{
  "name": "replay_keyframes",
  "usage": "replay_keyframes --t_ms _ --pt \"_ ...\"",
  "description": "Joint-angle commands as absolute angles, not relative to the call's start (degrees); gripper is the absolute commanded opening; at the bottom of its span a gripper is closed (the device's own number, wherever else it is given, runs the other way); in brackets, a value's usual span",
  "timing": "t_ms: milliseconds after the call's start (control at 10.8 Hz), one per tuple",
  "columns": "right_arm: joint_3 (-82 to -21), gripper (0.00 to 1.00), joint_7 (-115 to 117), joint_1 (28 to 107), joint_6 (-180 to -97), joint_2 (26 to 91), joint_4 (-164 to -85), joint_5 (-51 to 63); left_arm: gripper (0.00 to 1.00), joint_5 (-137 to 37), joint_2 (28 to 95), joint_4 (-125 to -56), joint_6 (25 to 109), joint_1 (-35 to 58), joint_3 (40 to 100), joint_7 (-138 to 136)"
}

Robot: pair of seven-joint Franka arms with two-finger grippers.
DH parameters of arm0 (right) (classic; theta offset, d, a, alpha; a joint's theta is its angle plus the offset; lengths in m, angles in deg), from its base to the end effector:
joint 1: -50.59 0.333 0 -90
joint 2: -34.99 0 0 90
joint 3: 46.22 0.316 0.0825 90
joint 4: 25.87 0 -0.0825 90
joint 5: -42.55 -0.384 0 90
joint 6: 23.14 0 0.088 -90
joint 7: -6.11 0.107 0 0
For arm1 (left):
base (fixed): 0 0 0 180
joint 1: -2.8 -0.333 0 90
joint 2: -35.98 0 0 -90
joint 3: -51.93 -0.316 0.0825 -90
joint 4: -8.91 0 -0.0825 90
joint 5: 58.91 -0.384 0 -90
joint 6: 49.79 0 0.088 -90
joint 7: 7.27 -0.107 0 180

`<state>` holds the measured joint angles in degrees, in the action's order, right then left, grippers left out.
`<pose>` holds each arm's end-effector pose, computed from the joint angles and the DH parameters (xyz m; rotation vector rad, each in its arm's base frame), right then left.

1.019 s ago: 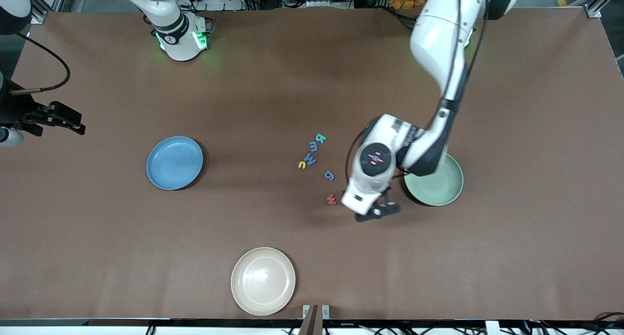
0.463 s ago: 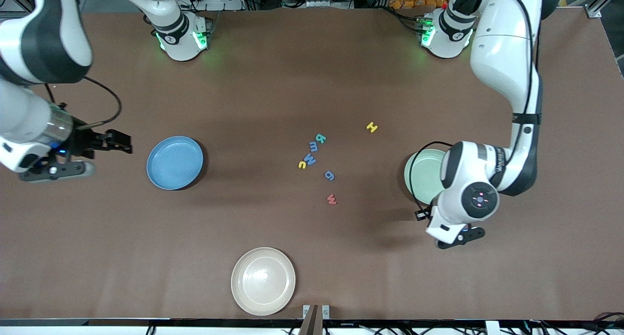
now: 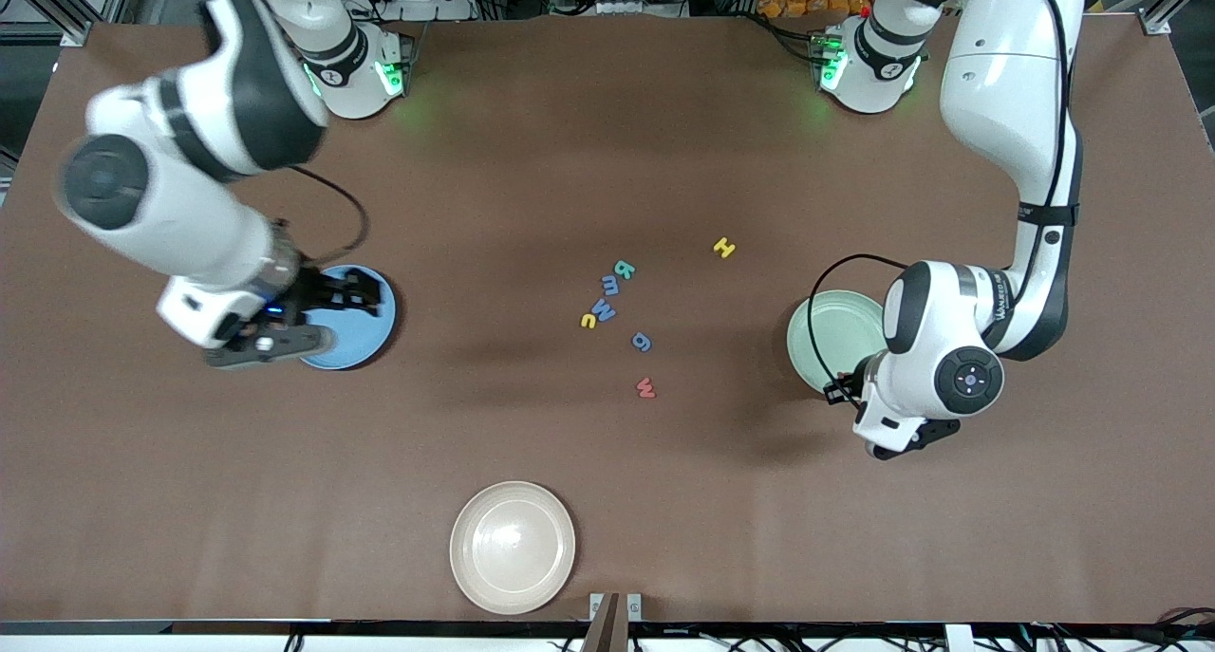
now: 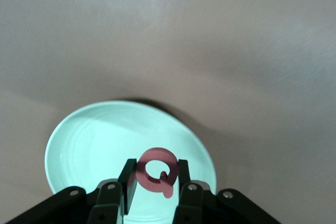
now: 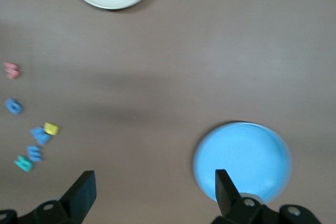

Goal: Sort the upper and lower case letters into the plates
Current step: 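Carry the pink Q to the green plate while the right gripper moves, then release the Q on the green plate while the right gripper reaches M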

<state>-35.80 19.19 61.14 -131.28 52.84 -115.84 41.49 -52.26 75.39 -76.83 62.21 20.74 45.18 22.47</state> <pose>0.6149 0.2232 0.4661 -3.0628 -0.1889 0.0173 0.6705 -0.1528 0.2493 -3.0185 -0.5512 0.3365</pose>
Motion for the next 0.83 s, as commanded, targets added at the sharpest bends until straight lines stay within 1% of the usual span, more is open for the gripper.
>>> replay_keyframes --t_ms 0,93,185,278,370,463,556,648,741 --pt "-34.61 1.00 30.76 67.35 -138.94 59.05 -114.12 42.19 0.11 -51.00 71.15 -86.86 68.57 20.81 45.34 22.26" --pt "-34.61 1.00 34.81 70.25 -142.11 62.73 -111.94 42.46 0.11 -51.26 69.92 -90.20 71.65 20.82 45.34 22.17" --pt "-34.88 1.00 37.72 73.41 -142.49 66.94 -107.92 42.98 0.12 -51.27 69.39 -92.14 73.51 20.73 45.34 21.56" --pt "-34.88 0.97 39.23 75.97 -142.49 71.42 -103.00 44.64 0.14 -51.27 69.56 -92.43 74.57 20.81 45.34 21.56" --pt "-35.05 0.95 39.94 78.17 -143.10 75.29 -98.78 45.00 0.19 -51.18 70.17 -92.78 76.41 20.90 45.42 21.56" --pt "-35.14 0.92 40.12 80.02 -146.24 78.55 -96.47 45.01 0.24 -51.18 70.35 -94.08 77.99 21.16 45.42 21.64" --pt "-35.32 0.90 41.87 81.52 -150.19 81.37 -95.15 45.09 0.94 -51.27 70.09 -94.45 78.44 20.99 45.42 21.64" --pt "-35.84 0.90 43.54 83.45 -152.14 84.44 -92.52 45.18 1.00 -51.44 70.09 -94.45 78.45 21.43 45.25 21.64" --pt "-37.67 0.78 43.81 85.73 -152.42 87.87 -88.49 45.18 1.00 -51.44 70.17 -94.54 78.45 21.52 45.25 21.99"
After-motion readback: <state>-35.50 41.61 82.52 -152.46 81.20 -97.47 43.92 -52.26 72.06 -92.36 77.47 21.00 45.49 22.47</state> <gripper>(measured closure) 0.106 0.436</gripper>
